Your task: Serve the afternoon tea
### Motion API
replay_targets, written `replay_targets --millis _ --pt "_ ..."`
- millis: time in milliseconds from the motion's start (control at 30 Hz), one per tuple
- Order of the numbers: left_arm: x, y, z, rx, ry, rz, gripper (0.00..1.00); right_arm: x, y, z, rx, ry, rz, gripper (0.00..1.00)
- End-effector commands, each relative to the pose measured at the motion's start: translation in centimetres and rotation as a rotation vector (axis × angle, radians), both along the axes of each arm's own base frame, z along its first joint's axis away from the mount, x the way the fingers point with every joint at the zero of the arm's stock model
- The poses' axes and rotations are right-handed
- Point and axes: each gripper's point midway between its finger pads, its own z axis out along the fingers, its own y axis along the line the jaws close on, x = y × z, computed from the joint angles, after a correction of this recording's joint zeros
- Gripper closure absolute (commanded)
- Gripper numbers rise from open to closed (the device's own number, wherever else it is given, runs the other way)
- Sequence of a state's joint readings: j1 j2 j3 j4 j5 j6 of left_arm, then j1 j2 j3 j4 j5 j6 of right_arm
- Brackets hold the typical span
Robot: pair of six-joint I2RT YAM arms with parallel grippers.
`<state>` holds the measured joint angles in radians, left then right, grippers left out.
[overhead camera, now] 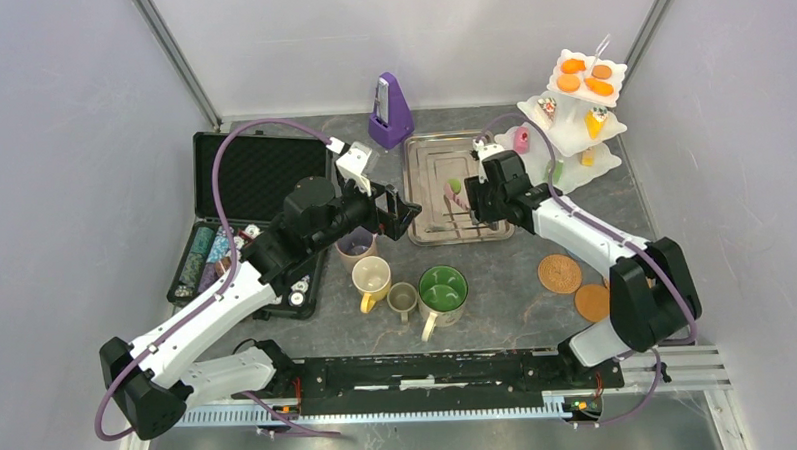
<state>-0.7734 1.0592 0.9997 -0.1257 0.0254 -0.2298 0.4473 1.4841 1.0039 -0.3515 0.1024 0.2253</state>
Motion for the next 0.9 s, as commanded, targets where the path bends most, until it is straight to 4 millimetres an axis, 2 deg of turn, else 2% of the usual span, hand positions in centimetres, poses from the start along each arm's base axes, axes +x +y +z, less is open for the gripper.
replay_targets --millis 0,400,633,767,867 --pt "0.7 0.4 2.0 0.006 -0.085 0.014 0.00 2.7 1.5 2.4 0.029 -0.101 0.014 0.44" --pt "0.7 0.4 2.3 0.003 -0.088 0.015 0.00 3.7 2.4 1.5 -0.006 -0.085 0.034 0.47" --pt "0.6 0.4 2.3 -0.001 -0.089 0.012 0.00 3.6 2.5 1.1 -0.041 -0.067 0.040 0.54" --pt "0.5 0.3 2.4 -0.004 -0.086 0.007 0.00 3.7 2.5 1.9 -0.042 -0.088 0.034 0.64" --pt "0.6 0.3 2.4 -0.004 -0.087 0.005 0.00 3.9 2.5 3.5 -0.032 -0.118 0.029 0.69"
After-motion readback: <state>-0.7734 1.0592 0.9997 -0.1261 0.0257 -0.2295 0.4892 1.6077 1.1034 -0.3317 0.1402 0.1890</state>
